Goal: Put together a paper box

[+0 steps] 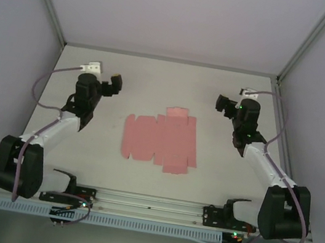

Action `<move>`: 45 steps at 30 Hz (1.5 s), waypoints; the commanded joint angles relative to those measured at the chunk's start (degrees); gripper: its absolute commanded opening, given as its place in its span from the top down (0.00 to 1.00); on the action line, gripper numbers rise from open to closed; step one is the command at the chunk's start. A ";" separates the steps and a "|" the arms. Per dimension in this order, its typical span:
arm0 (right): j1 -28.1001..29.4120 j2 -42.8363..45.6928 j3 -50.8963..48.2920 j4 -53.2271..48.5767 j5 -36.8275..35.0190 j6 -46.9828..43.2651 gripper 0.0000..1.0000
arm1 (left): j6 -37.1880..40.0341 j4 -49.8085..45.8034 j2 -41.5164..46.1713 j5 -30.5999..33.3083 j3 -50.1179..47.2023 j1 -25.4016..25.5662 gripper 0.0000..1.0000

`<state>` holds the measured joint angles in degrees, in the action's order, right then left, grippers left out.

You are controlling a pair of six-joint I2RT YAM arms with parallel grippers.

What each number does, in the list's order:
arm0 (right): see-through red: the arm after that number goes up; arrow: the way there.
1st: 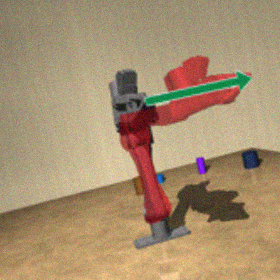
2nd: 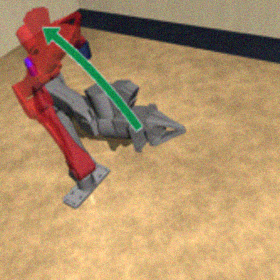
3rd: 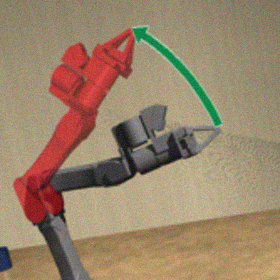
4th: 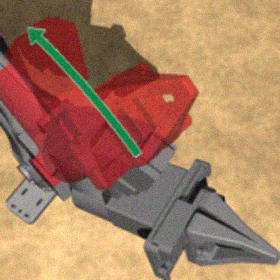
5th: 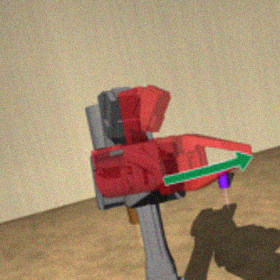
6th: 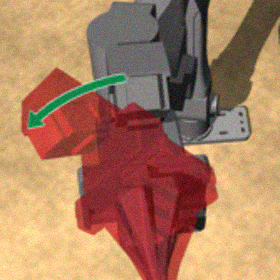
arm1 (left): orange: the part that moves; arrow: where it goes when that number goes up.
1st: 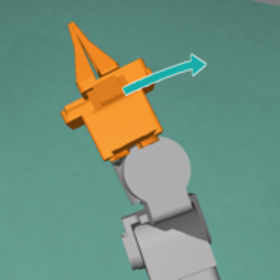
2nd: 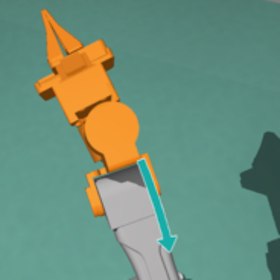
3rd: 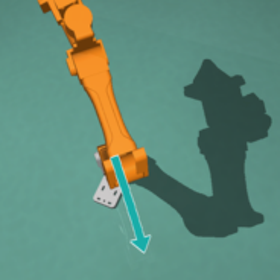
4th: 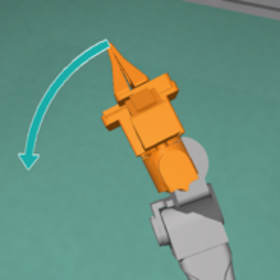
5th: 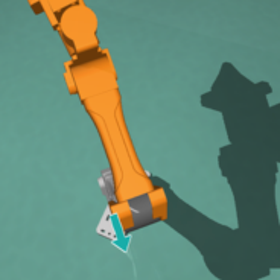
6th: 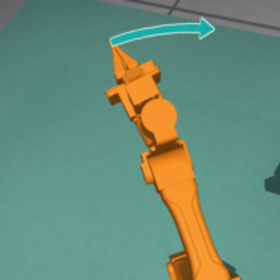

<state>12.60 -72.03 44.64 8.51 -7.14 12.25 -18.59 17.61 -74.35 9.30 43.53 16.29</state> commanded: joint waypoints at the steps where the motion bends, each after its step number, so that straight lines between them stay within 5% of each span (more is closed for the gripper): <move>1: 3.48 -1.41 4.17 -17.12 4.44 7.00 0.07 | -6.10 -13.50 -2.15 -1.91 2.51 3.70 0.00; 14: 15.95 -19.00 7.03 -21.60 14.58 14.86 0.58 | -12.71 -19.55 -6.00 -10.77 -1.87 9.88 0.00; 20: 16.49 -23.57 5.73 -21.93 13.19 17.44 0.67 | -14.78 -20.22 -5.77 -14.83 -5.47 9.89 0.00; 24: 16.50 -24.18 3.68 -24.84 7.56 19.67 0.68 | -15.75 -21.96 -5.32 -17.23 -6.82 9.92 0.00; 36: 16.49 -25.07 -1.74 -21.69 8.27 22.42 0.71 | -15.78 -11.09 -6.75 -29.13 -11.02 9.90 0.05; 45: 16.47 -23.78 -3.01 -19.93 9.83 22.87 0.71 | -16.13 -13.76 -10.81 -26.21 -9.82 9.94 0.14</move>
<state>28.77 -93.82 44.91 -6.22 2.81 33.67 -34.06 5.76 -84.55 -18.02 33.47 26.04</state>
